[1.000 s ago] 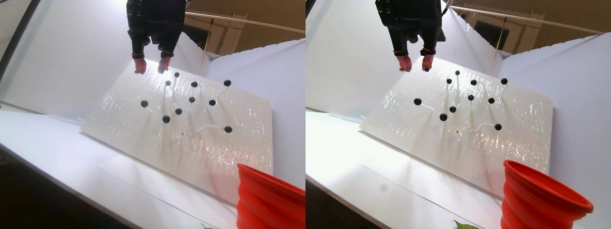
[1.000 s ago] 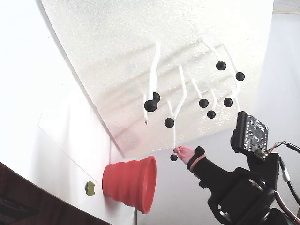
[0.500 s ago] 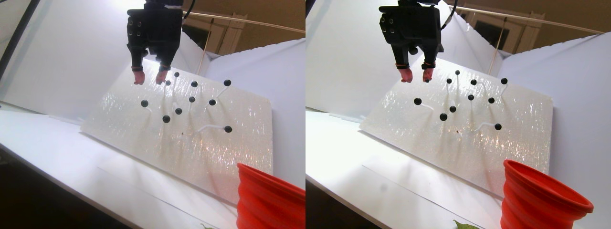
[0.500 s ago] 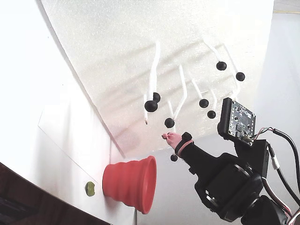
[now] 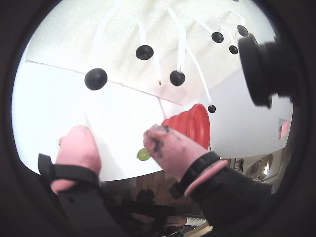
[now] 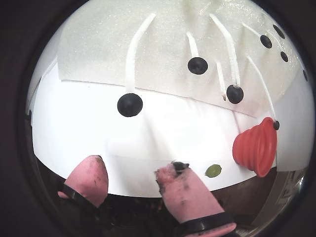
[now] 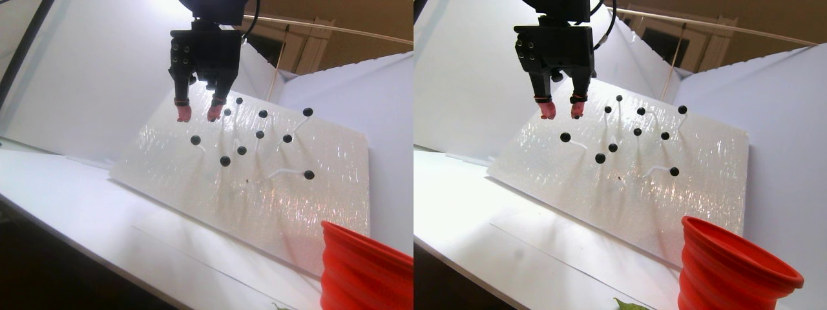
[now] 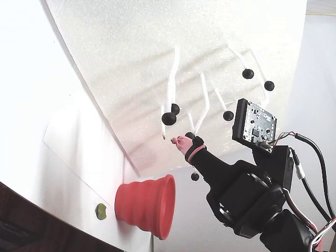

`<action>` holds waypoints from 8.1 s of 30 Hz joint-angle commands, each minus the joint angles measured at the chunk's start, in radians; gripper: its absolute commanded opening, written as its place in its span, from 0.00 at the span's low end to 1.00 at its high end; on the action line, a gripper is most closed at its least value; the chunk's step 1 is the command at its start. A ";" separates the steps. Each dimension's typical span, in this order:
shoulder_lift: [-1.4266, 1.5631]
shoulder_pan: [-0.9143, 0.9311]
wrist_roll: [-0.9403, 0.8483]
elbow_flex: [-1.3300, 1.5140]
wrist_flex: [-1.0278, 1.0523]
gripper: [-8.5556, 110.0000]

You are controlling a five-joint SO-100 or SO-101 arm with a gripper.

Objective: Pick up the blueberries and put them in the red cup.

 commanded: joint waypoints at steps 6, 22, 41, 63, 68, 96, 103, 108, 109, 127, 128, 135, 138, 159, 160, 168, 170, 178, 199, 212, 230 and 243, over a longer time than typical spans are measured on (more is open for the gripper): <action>-0.031 0.000 -0.017 -0.101 -0.084 0.25; -0.137 -0.017 -0.032 -0.130 -0.192 0.25; -0.224 -0.014 -0.041 -0.160 -0.295 0.25; -0.322 -0.012 -0.015 -0.204 -0.359 0.24; -0.328 -0.017 0.000 -0.207 -0.370 0.23; -0.331 -0.018 -0.015 -0.164 -0.380 0.22; -0.327 -0.015 -0.023 -0.160 -0.362 0.22; -0.324 -0.015 -0.026 -0.152 -0.354 0.21; -0.322 -0.015 -0.026 -0.150 -0.351 0.21; -0.316 -0.014 -0.032 -0.140 -0.328 0.18; -0.314 -0.014 -0.032 -0.138 -0.328 0.18; -0.295 -0.018 -0.031 -0.132 -0.316 0.18; -0.276 -0.018 -0.026 -0.129 -0.302 0.18; -0.060 0.006 -0.025 -0.048 -0.195 0.18; -0.052 0.009 -0.023 -0.046 -0.189 0.18; -0.012 0.061 -0.017 -0.040 -0.161 0.18; -0.009 0.080 -0.017 -0.038 -0.161 0.18; 0.020 0.160 -0.009 -0.034 -0.155 0.18; 0.038 0.345 0.044 -0.044 -0.155 0.18; -0.009 0.453 0.055 -0.078 -0.163 0.18; -0.130 0.581 0.005 -0.127 -0.244 0.18; -0.275 0.661 -0.035 -0.195 -0.311 0.18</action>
